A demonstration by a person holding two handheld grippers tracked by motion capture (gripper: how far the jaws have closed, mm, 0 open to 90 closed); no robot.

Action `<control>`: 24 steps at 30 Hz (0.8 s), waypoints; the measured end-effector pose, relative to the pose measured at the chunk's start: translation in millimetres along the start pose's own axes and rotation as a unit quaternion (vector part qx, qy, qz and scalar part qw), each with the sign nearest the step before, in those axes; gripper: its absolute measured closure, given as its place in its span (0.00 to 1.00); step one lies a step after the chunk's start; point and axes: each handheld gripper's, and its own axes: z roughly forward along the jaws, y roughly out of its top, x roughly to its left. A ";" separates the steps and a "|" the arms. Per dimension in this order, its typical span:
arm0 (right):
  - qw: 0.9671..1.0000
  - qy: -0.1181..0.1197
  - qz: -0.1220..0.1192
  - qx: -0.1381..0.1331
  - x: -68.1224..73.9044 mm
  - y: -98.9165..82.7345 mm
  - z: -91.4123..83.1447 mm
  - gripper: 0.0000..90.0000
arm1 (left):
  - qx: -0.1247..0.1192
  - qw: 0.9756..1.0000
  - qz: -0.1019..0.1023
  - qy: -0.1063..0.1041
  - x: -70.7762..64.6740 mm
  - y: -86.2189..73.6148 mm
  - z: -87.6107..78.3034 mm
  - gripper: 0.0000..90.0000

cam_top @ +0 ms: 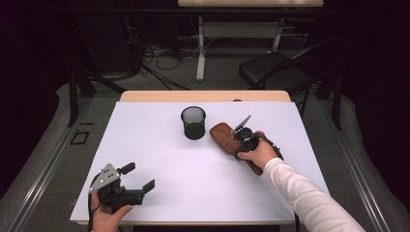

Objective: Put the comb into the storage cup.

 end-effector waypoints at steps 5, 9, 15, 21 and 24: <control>1.000 -0.001 0.002 -0.003 1.9 -0.2 0.2 0.67 | -0.001 1.000 -0.002 0.000 0.1 -0.1 0.0 0.01; 1.000 -0.008 -0.011 0.001 3.0 0.6 0.1 0.69 | -0.001 1.000 -0.003 -0.001 0.1 -0.2 0.0 0.01; 1.000 -0.009 -0.015 0.021 4.7 1.6 -2.4 0.73 | -0.001 1.000 -0.004 0.000 0.4 -0.3 0.1 0.01; 0.999 -0.008 -0.020 0.025 4.4 1.5 -2.8 0.76 | -0.001 1.000 -0.005 -0.001 0.4 -0.4 0.1 0.01; 1.000 -0.004 -0.014 0.012 4.4 0.1 -1.2 0.77 | -0.001 1.000 -0.005 -0.001 0.5 -0.4 0.2 0.01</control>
